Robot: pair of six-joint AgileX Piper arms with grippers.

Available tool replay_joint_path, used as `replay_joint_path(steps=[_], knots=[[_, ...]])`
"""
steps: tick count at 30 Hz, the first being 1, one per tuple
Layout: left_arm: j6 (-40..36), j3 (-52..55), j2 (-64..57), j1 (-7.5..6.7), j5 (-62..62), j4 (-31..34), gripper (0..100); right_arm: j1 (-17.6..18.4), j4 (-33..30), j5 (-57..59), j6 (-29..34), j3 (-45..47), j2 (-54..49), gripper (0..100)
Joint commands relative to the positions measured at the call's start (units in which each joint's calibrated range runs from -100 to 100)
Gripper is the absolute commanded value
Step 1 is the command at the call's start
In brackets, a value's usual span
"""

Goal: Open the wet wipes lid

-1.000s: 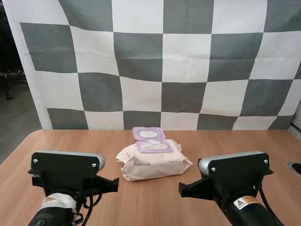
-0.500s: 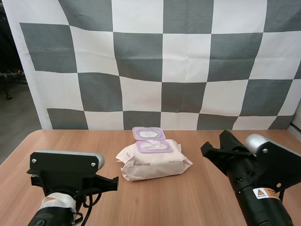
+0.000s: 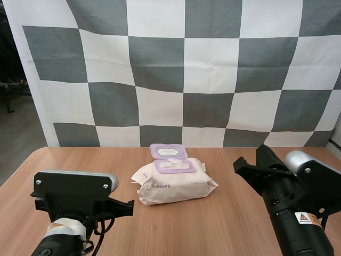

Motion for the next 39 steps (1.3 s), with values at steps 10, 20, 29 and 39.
replay_joint_path(steps=[10,20,29,39], knots=[[0.03,0.00,0.00,0.02,-0.01,-0.02,0,-0.03,-38.60,30.62,-10.21,0.00,0.00,0],[0.03,0.00,0.00,0.02,-0.01,-0.02,0,-0.03,-38.60,34.45,2.06,0.00,0.00,0],[0.03,0.00,0.00,0.02,-0.01,-0.02,0,-0.03,-45.88,31.72,16.98,0.00,0.00,0],[0.03,0.00,0.00,0.02,-0.01,-0.02,0,0.05,-55.10,31.71,13.58,0.00,0.00,0]])
